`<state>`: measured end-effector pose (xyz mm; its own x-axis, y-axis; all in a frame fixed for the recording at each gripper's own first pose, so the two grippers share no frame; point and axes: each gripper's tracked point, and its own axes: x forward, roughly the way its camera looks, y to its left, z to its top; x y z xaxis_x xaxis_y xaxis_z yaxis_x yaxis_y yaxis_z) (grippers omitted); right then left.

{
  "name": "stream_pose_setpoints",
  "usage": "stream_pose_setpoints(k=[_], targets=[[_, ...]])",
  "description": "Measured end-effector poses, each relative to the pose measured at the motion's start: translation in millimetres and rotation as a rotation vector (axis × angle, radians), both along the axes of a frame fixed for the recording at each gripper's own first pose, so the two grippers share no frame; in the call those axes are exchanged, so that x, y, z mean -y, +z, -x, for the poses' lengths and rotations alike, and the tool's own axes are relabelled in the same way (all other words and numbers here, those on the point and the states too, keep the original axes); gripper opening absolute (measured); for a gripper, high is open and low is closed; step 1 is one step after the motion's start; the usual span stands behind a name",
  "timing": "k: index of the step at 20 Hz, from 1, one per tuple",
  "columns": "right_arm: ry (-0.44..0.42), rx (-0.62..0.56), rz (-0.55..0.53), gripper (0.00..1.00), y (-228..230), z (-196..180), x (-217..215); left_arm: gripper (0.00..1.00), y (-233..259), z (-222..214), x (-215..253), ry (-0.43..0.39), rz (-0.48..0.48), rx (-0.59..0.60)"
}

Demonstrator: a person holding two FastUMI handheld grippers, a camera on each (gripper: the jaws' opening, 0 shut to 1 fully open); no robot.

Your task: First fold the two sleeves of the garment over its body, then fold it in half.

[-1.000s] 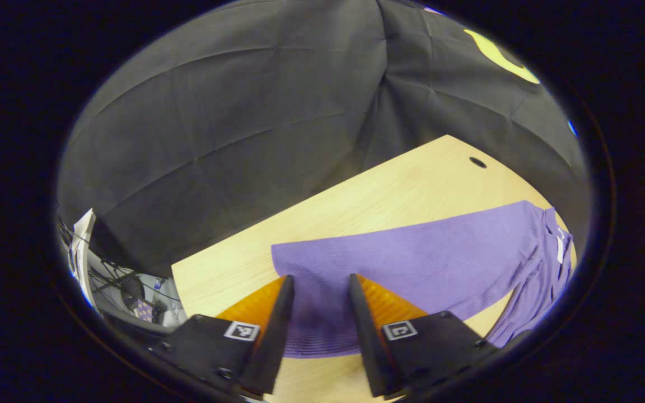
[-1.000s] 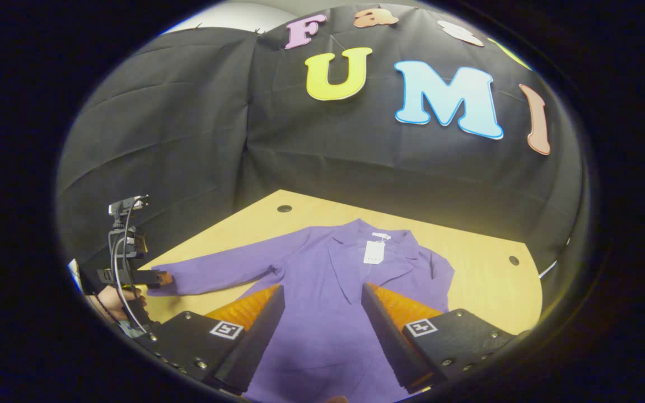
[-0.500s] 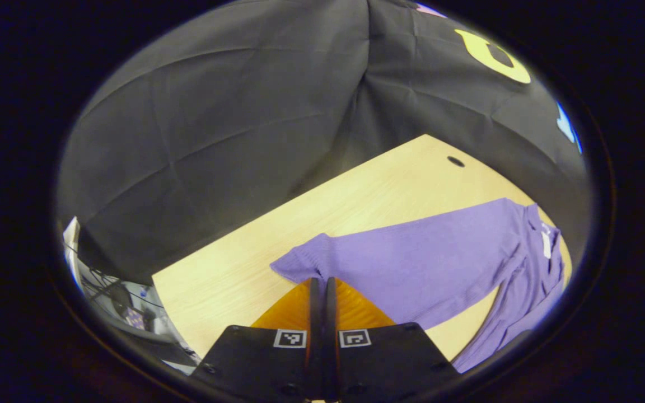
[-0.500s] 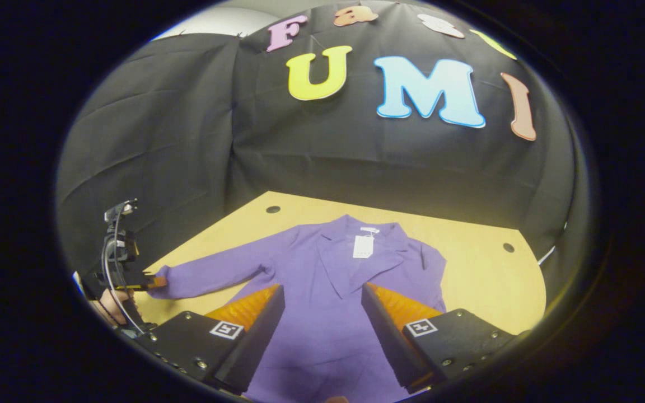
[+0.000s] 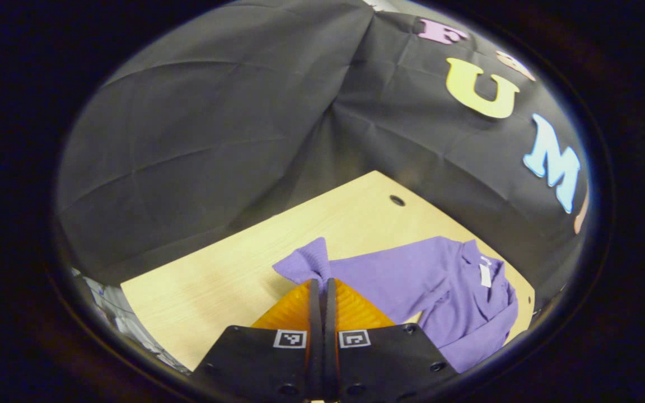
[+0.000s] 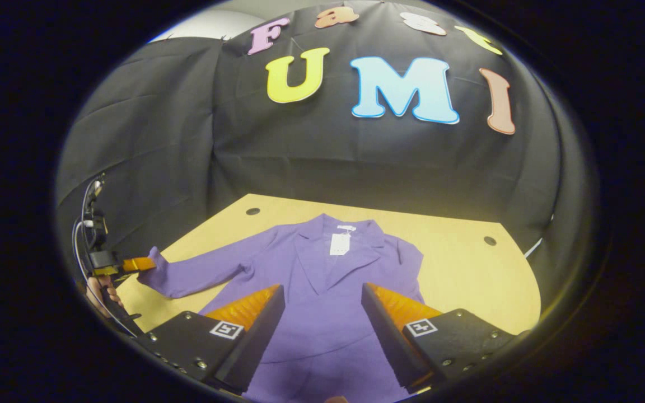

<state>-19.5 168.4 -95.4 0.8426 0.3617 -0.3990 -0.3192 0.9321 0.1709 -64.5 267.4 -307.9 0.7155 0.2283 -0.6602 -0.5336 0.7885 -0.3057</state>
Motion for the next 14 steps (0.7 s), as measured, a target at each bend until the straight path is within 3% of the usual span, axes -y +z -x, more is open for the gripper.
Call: stream_pose_setpoints(k=[9,14], targets=[[-0.108,-0.002,-0.025,0.9,-11.3,3.2,43.3,0.07,74.6,-75.6,151.3,-0.305,0.083,0.134],[-0.185,-0.02,-0.027,0.9,-25.0,5.7,81.0,0.07,108.8,-92.6,249.8,-0.492,0.119,0.179]])
